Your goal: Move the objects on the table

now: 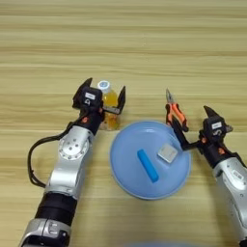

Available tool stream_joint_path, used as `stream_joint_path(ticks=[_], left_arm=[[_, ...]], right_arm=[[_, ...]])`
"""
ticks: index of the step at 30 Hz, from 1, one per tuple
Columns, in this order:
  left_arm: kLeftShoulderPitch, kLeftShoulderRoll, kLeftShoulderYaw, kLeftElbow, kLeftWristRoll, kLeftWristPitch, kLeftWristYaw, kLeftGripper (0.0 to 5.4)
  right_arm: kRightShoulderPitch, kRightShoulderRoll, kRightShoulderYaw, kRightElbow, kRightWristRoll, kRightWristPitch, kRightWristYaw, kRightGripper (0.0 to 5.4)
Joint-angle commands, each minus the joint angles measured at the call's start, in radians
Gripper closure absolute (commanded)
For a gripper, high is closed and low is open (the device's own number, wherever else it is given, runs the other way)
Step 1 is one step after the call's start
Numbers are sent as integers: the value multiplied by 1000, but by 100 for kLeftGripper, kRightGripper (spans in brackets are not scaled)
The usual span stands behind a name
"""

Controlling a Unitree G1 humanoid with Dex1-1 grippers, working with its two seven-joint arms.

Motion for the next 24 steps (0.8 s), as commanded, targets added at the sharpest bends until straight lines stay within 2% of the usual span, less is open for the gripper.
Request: stream_joint_path(ticks=[1, 9, 24], left_arm=[[-23, -4, 2, 41, 9, -17, -1, 0], [-32, -2, 12, 84, 10, -38, 5, 0], [-33, -4, 17, 89, 6, -46, 5, 0]], right_arm=[[-1, 0, 0, -7, -2, 0, -1, 4], [2, -1, 0, -9, -2, 1, -2, 4], [1, -2, -1, -12, 0, 2, -2, 4]])
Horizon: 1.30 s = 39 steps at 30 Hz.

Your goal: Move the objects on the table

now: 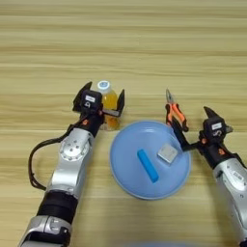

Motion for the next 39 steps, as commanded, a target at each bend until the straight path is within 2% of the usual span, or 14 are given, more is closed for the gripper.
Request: stream_joint_path(ticks=[1, 18, 25, 31, 39], left_arm=[[-17, -3, 6, 16, 5, -10, 1, 17], [-35, 0, 12, 90, 4, -36, -5, 178], [-35, 0, 13, 86, 4, -47, -11, 186], [-15, 0, 4, -12, 6, -38, -16, 186], [33, -10, -20, -254, -4, 44, -19, 186]], right_arm=[[-4, -1, -2, -10, -1, 2, -1, 0], [-8, 0, -4, -12, 1, 2, -3, 0], [-9, -1, -3, -13, -1, 3, -3, 0], [-6, 0, 0, -16, -3, 5, -3, 0], [-1, 0, 16, -28, -14, -4, 0, 0]])
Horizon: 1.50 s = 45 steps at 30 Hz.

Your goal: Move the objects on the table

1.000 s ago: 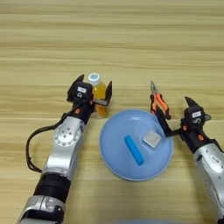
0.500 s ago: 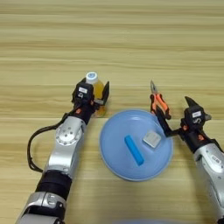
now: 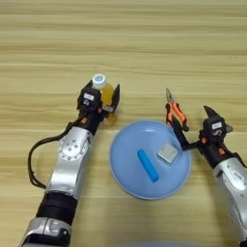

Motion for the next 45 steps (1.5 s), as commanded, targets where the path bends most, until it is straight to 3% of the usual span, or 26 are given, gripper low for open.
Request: stream_joint_path(ticks=[1, 9, 18, 24, 33, 45], left_arm=[[23, -7, -24, -136, -3, 47, -8, 186], [67, -21, -77, -296, -14, 133, -32, 186], [109, -32, -150, -351, -23, 183, -76, 186], [133, -40, -185, -379, -20, 198, -94, 186], [147, -41, -196, -404, -21, 209, -104, 186], [194, -48, -276, -474, -37, 248, -131, 186]], right_arm=[[-1, 0, 14, -19, -14, -6, 2, 0], [23, -6, 84, -61, -57, -62, 25, 0], [50, -8, 173, -96, -146, -126, 15, 0], [55, -2, 201, -103, -145, -123, 21, 0], [68, -17, 257, -116, -159, -125, 46, 0], [60, -13, 268, -104, -175, -120, 32, 0]])
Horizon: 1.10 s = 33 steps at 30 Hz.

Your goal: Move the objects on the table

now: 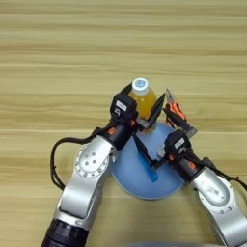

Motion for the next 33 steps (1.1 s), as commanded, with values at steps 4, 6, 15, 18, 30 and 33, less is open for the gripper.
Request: stream_joint_path(ticks=[4, 6, 15, 18, 30, 33], left_arm=[[18, -7, -50, -38, -11, 17, -14, 186], [24, -7, -63, -39, -9, 18, -15, 186], [36, -7, -97, -17, -9, 13, -16, 186], [36, -8, -99, -7, -8, 11, -15, 186], [28, -14, -93, 32, -7, 0, -10, 186], [27, -14, -94, 35, -6, 0, -9, 186]], right_arm=[[-4, 3, 1, 5, -10, 8, -11, 0], [-5, 3, 0, 6, -10, 8, -13, 0], [-9, 2, 1, 9, -6, 8, -20, 0], [-10, 2, 1, 11, -3, 6, -18, 25], [-7, 6, -3, 4, 18, 12, -10, 167], [-10, 7, -7, 6, 24, 13, -10, 188]])
